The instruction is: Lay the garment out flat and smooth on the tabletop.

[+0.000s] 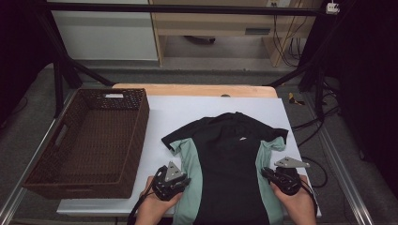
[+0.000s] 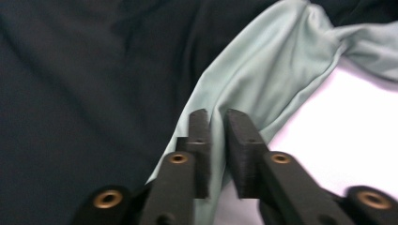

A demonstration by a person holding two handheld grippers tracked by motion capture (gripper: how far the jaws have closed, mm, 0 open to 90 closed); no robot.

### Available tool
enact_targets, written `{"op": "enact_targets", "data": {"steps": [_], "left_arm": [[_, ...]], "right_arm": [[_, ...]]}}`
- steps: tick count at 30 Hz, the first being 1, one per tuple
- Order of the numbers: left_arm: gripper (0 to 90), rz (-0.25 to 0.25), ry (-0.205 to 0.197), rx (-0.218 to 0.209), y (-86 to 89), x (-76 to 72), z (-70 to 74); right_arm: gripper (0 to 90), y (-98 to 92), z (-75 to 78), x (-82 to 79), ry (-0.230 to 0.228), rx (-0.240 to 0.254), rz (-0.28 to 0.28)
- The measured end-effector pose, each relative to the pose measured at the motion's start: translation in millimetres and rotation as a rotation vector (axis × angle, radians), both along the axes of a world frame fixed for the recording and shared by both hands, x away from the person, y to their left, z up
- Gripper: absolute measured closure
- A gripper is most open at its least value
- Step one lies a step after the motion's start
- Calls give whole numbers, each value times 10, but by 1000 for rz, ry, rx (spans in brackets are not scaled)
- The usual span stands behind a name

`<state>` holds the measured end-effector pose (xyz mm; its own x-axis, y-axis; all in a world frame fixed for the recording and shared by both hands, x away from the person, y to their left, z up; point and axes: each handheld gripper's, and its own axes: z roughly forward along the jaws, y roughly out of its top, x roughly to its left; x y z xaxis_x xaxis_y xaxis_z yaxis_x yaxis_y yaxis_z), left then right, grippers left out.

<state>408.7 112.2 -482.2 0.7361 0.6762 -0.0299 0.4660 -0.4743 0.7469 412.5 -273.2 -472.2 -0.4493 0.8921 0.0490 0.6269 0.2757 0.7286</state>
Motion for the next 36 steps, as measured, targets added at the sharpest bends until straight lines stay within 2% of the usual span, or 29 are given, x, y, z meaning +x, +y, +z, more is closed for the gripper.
{"op": "enact_targets", "data": {"steps": [3, 5, 11, 15, 16, 22, 23, 25, 28, 30, 31, 33, 34, 36], "left_arm": [[874, -12, 9, -8, 18, 12, -3], [890, -18, 26, -15, 31, 15, 5], [895, -70, 67, -11, 60, -79, 46], [894, -108, 70, 8, 62, -200, 80], [893, -105, 64, 8, 63, -209, 85], [881, -102, 86, -15, 97, -182, 80], [855, -91, 77, -24, 104, -179, 94], [745, -60, 32, -22, 126, -170, 144], [603, 25, -88, -25, 214, -125, 271], [536, 92, -159, -33, 286, -57, 355], [531, 117, -182, -42, 321, 4, 396], [524, 146, -203, -37, 337, 110, 428], [512, 160, -215, -18, 332, 175, 432], [510, 168, -209, 8, 300, 307, 405]], "right_arm": [[893, -9, -18, -7, 13, -5, 9], [896, -19, -24, -7, 20, -9, 19], [897, -105, -8, -107, 31, -2, 30], [896, -156, 9, -222, 53, 1, 61], [896, -158, 23, -250, 67, 4, 68], [865, -116, 40, -258, 67, -7, 74], [819, -116, 42, -257, 62, -5, 72], [731, -118, 52, -252, 36, 12, 65], [611, -122, 78, -243, -15, 34, 50], [597, -118, 92, -241, -28, 39, 44], [587, -116, 96, -238, -34, 40, 44], [576, -109, 87, -224, -43, 35, 42], [574, -104, 80, -220, -40, 33, 39], [571, -99, 67, -215, -34, 32, 37]]}}
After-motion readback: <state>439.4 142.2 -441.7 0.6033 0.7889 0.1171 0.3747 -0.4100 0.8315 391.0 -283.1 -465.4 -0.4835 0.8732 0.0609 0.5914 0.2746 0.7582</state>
